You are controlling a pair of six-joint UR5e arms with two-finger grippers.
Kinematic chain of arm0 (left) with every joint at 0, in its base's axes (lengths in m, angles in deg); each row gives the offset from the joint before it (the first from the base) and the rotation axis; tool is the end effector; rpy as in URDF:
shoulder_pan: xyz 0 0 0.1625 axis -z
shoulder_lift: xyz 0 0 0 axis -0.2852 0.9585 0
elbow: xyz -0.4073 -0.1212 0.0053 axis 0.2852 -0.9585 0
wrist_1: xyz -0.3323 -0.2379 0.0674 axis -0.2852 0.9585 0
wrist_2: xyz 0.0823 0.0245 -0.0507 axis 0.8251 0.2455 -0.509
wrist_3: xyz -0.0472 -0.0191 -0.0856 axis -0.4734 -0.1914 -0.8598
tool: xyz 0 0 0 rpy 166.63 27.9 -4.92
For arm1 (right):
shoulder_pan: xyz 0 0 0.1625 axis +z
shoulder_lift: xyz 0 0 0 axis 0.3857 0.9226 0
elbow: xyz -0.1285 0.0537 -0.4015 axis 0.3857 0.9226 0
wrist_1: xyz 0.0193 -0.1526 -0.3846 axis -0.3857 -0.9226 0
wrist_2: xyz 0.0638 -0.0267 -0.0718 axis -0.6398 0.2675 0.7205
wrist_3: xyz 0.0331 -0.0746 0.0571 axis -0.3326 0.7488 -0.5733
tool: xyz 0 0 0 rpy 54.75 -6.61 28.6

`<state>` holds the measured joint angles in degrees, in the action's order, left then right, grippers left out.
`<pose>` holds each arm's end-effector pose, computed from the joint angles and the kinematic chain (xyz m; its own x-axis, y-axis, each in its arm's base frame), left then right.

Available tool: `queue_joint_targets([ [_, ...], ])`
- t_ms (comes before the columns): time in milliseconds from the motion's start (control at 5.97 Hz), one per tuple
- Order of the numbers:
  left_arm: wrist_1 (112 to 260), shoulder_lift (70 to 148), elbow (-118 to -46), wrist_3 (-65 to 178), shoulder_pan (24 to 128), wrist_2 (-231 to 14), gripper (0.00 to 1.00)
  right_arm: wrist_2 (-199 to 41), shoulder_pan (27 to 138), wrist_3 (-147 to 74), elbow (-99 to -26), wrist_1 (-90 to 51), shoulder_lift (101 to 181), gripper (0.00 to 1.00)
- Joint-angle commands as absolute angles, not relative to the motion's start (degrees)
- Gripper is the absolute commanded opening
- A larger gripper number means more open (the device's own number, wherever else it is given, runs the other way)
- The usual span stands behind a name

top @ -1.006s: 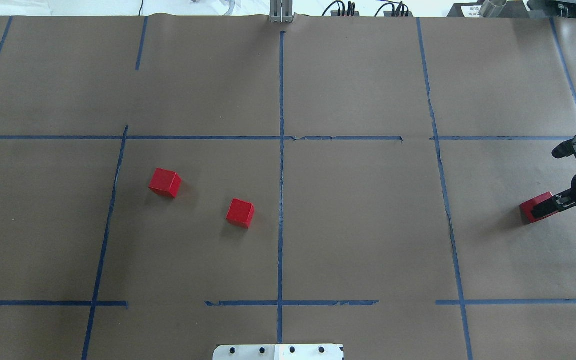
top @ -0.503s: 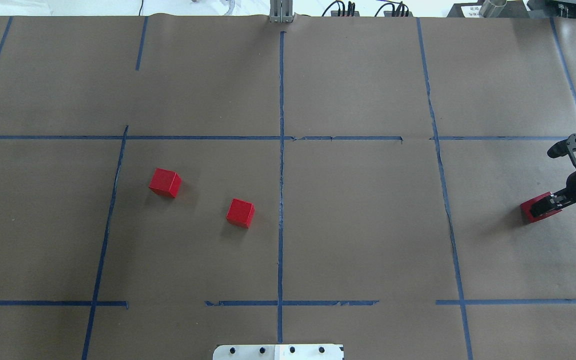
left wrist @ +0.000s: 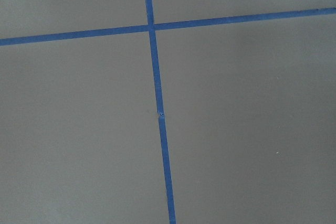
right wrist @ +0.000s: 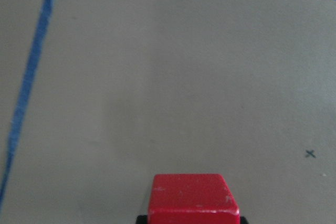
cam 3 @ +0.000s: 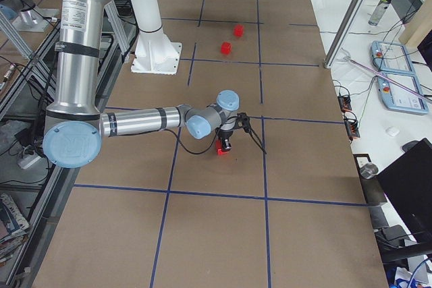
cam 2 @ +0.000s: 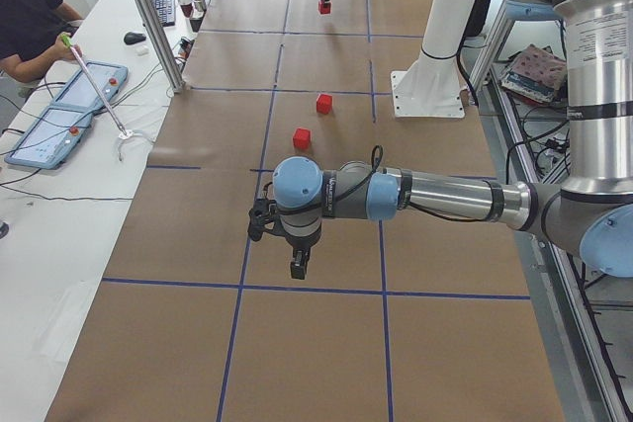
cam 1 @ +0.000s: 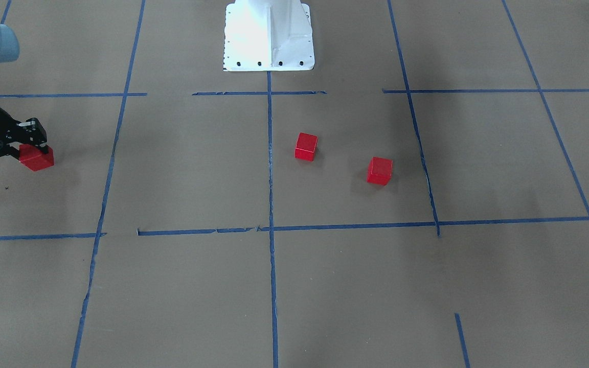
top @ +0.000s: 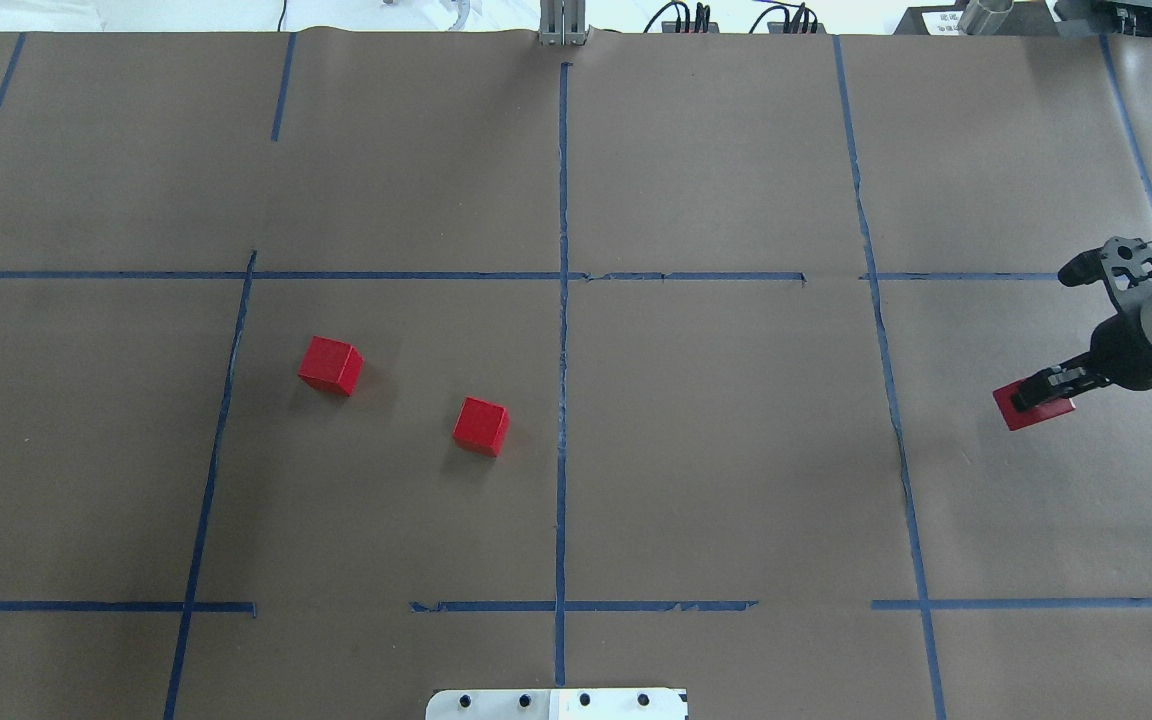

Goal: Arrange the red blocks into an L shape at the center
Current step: 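Close the right gripper on the red cube and lift it, then carry the red cube with the right gripper to the table center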

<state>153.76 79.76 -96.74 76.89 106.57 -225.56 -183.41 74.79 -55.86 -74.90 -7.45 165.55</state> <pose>-0.0588 -0.4200 0.6027 0.6614 0.1122 -0.7416 -0.0671 0.9936 0.0904 -0.2362 -0.4215 0.5194 0.6193 -0.2538 0.7430 0.1701 0.9672 0.1886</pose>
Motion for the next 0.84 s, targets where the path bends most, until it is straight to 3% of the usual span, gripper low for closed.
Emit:
queue_joint_targets([
  [0, 153.8, 79.9, -96.7, 76.9, 106.6, -225.6, 1.00, -183.6, 68.9, -72.5, -78.7, -7.7, 157.0, 0.00],
  [670, 158.1, 81.1, -95.4, 76.9, 106.4, -225.6, 1.00, -170.2, 50.2, -97.3, -77.0, -24.0, 130.2, 0.00],
])
